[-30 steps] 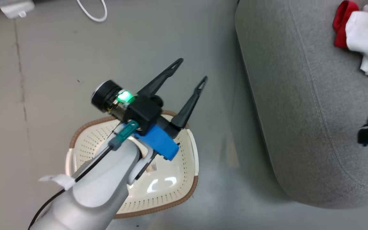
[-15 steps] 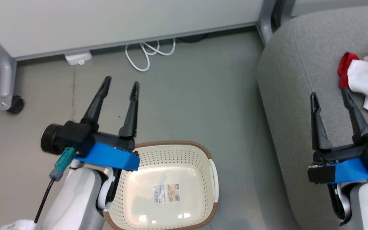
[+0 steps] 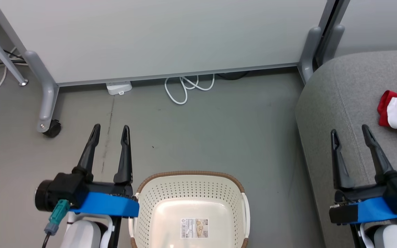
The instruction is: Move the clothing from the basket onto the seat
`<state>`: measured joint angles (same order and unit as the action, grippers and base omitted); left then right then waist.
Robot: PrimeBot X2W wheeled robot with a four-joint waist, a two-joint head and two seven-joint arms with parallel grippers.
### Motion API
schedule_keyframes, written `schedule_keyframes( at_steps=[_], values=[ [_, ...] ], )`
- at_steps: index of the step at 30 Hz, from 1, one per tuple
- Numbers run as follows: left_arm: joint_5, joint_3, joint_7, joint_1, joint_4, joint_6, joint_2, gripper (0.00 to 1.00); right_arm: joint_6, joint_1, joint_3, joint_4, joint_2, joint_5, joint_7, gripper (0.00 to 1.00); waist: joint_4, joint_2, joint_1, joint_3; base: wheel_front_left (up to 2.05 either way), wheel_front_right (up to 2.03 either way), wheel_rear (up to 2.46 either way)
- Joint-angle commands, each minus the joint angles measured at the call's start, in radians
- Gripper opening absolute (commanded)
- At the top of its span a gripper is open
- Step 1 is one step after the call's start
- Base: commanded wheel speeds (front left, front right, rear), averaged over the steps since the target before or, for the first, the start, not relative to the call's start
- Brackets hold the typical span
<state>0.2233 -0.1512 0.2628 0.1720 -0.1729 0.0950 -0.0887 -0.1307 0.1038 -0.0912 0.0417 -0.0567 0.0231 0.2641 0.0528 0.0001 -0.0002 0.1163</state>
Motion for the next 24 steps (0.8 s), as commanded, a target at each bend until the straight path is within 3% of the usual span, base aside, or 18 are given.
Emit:
schedule_keyframes(
  at_steps=[1, 24],
  values=[
    [-0.01, 0.007, 0.003, -0.011, -0.002, 0.004, 0.002, 1.0, 0.0, -0.021, -0.002, 0.007, 0.005, -0.006, 0.001, 1.0, 0.005, -0.0001, 0.0002, -0.01, 0.0, 0.0, 0.0],
    [-0.056, 0.05, 0.003, -0.084, -0.054, 0.034, 0.037, 1.0, 0.0, -0.068, -0.005, 0.07, 0.007, -0.072, 0.001, 1.0, 0.016, -0.0001, 0.0002, -0.055, 0.0, 0.0, 0.0]
  ],
)
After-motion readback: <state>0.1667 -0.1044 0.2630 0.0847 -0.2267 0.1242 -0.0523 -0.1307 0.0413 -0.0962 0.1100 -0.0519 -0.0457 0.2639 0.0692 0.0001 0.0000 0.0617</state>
